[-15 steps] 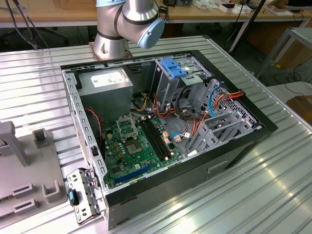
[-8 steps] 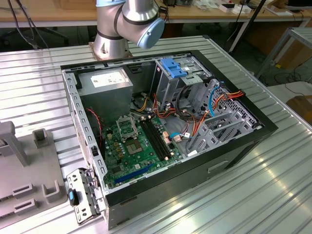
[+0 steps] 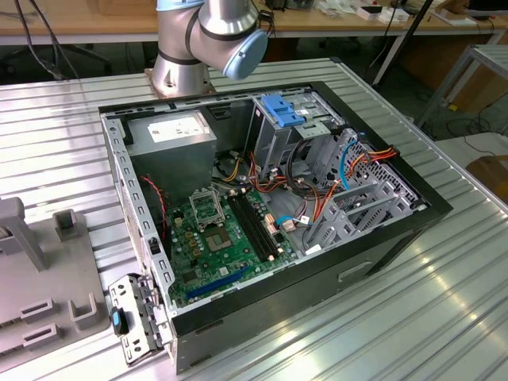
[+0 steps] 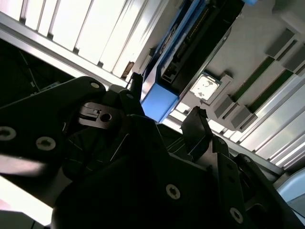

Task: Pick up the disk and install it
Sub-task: 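Pick up the disk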

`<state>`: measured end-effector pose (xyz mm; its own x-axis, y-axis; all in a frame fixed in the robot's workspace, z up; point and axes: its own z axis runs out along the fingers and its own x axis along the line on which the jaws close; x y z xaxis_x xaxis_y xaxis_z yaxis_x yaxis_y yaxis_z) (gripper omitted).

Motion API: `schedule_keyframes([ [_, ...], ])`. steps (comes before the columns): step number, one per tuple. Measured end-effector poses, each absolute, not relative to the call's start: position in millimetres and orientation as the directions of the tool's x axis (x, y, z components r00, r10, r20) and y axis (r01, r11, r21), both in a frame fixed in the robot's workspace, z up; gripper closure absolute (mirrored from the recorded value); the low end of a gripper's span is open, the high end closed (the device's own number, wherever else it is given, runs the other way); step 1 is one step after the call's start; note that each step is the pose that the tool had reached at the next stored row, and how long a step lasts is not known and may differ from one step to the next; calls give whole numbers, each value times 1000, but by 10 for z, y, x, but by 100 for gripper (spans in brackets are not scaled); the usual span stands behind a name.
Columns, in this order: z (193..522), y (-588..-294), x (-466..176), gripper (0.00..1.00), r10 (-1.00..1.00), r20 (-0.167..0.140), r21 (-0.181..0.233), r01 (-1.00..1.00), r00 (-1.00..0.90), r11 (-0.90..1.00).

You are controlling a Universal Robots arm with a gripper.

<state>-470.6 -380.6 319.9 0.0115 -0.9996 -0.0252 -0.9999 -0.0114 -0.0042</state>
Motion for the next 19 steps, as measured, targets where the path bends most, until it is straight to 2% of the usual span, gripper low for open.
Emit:
schedule_keyframes([
  [4, 3134, -3791, -4706, 42, -1000, -25, -3, -1000, 11, -11],
  [5, 3126, -3791, -4707, 49, -1000, -25, -3, -1000, 11, -11],
  [19, 3096, -3760, -4706, 49, -1000, -25, -2, -1000, 1, -1],
])
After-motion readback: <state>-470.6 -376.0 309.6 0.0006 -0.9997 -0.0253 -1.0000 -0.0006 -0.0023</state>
